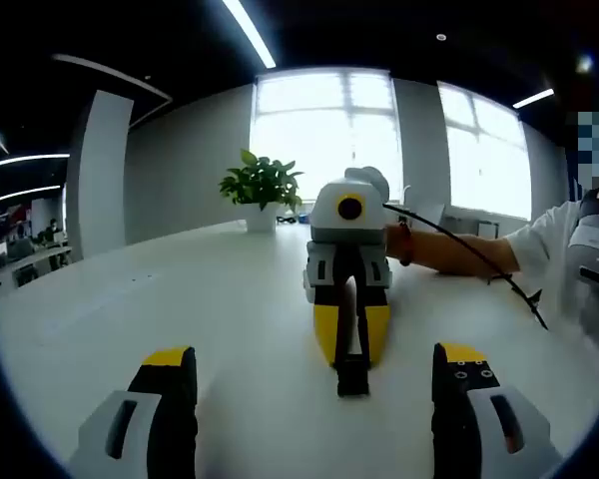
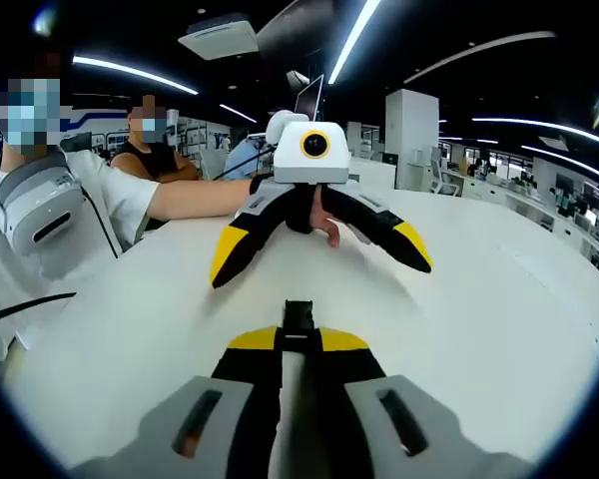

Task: Snap the two parts of the plastic buckle together until the buckle closes and remains connected.

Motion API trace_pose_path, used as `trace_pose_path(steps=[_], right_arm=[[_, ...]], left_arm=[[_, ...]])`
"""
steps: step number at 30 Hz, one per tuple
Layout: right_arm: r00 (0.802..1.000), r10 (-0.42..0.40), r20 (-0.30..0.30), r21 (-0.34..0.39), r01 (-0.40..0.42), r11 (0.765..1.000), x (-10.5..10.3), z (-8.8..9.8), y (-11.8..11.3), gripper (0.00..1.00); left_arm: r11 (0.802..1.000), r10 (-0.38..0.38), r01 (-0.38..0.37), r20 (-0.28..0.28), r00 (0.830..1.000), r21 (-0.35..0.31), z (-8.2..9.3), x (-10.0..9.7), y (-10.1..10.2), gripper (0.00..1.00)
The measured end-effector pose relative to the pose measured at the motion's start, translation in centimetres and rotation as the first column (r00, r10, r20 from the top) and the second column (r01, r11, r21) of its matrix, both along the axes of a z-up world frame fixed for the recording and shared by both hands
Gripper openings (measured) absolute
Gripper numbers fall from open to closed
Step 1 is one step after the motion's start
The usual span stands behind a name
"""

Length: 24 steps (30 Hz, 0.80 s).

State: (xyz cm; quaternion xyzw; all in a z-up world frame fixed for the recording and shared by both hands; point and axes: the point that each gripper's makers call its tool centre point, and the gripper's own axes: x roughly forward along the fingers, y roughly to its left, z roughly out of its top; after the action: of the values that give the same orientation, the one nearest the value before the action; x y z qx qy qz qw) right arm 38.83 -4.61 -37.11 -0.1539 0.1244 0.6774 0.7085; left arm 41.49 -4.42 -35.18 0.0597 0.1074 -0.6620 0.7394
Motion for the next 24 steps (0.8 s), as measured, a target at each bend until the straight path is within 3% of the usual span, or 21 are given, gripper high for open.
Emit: trace_pose_path(steps=[8, 11, 17, 20, 24], right_arm=[[1.000, 0.003, 0.001, 0.002, -0.003, 1.000, 0.0, 0.0, 0.0, 0.10], [1.000, -0.001, -0.005, 0.003, 0.001, 1.000, 0.2, 0.0, 0.0, 0.10], [1.000, -0.001, -0.005, 0.002, 0.001, 1.000, 0.3, 0.1, 0.0, 0.10], [1.000, -0.008, -0.005, 0.000, 0.008, 1.000, 0.5, 0.1, -0.1, 0.10], [1.000, -0.009, -0.005, -0.001, 0.009, 1.000, 0.5, 0.1, 0.0, 0.10]], left_arm=[[0.999, 0.040, -0.040, 0.021, 0.999, -0.013, 0.5, 0.5, -0.2, 1.00], [0.995, 0.085, -0.083, 0.037, 0.996, -0.051, 1.3, 1.3, -0.3, 1.00], [0.992, 0.114, -0.113, 0.018, 0.993, -0.064, 1.7, 1.2, -0.1, 1.00], [0.987, 0.157, -0.156, 0.078, 0.984, -0.021, 1.3, 1.4, 0.4, 1.00], [0.981, 0.196, -0.195, 0.087, 0.977, -0.021, 1.5, 1.4, 1.0, 0.99]])
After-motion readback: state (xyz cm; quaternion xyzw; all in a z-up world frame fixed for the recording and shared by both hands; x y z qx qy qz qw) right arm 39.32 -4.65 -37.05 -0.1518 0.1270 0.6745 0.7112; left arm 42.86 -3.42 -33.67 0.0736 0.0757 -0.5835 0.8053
